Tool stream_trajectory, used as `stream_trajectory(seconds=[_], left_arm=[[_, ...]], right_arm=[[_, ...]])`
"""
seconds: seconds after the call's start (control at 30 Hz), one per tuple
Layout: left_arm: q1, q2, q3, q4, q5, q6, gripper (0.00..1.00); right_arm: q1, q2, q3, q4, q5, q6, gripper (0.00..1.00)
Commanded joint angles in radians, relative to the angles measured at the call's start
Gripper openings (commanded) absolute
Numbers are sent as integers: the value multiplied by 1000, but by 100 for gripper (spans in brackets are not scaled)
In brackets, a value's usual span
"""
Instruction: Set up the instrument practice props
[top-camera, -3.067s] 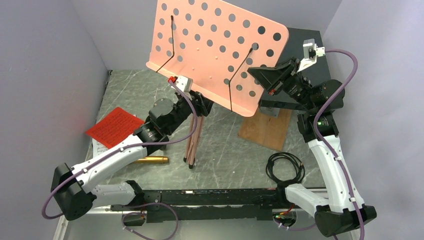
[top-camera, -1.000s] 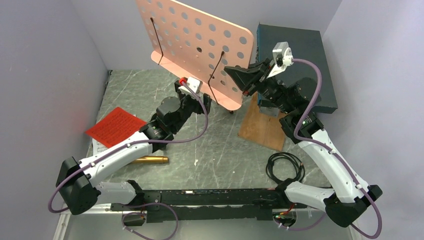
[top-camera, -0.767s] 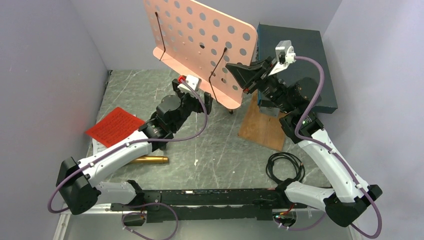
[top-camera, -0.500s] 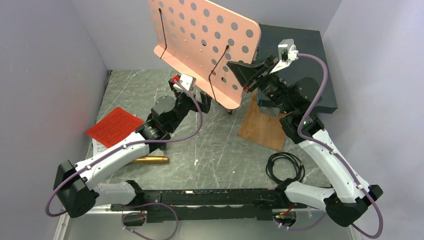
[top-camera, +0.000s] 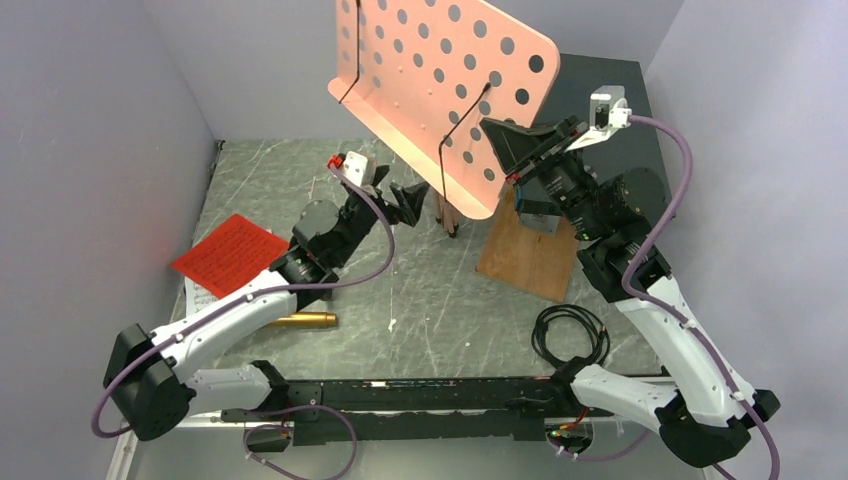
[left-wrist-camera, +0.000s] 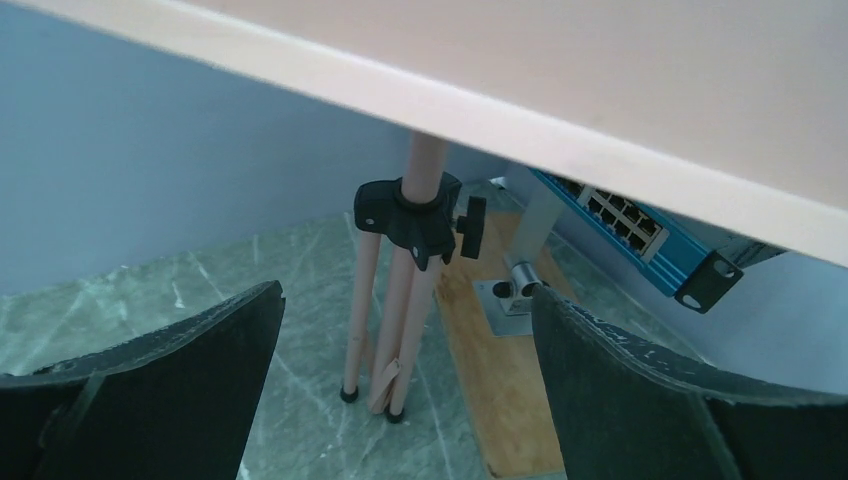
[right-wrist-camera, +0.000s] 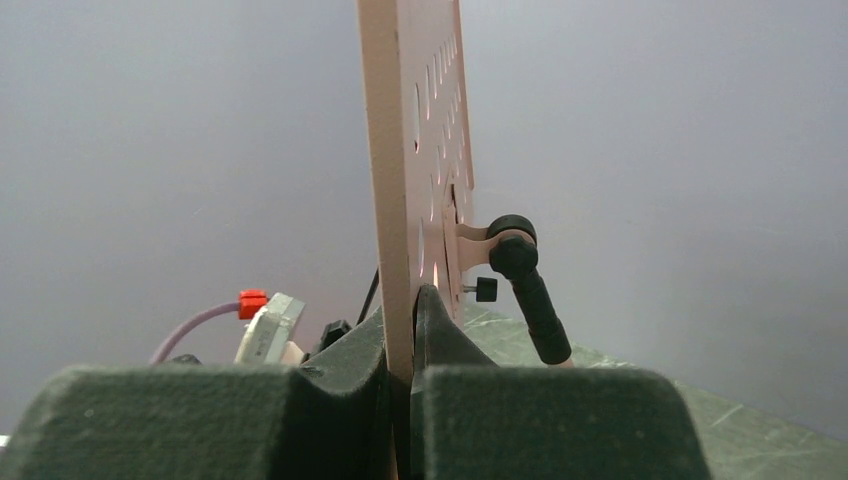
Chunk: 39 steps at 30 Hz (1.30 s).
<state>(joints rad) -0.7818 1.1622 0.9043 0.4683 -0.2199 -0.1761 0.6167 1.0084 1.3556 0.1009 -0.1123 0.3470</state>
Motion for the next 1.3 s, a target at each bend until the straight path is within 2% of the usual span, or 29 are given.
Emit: stream_trajectory(seconds=[0.0,0.07,0.23,0.43,0.57,0.83,0.97,1.17,1.23,1.27], left_arm=[[67,84,57,107,146,-153,99],[84,137,76,180,184,-171,99],[91,273,109,412,224,-109,93],[93,378,205,461,263,-80,87],[93,416,230,517,244,-59,75],[92,482,271,574,243,-28,71],[83,511,266,665,223,-17,71],[83,562,333,663,173,27,69],[82,577,365,638,192,41,59],[82,579,379,626,204,52,49]], right_arm=[[8,-78,31,145,88,90,0],[8,-83,38,135,93,87,0],[6,-80,67,99,101,81,0],[6,-83,88,71,95,88,0],[6,-78,98,66,90,86,0],[5,-41,120,68,54,119,0],[4,-39,107,76,55,141,0],[3,-36,105,69,43,159,0],[3,-45,97,72,40,167,0],[4,-49,90,72,39,171,0]])
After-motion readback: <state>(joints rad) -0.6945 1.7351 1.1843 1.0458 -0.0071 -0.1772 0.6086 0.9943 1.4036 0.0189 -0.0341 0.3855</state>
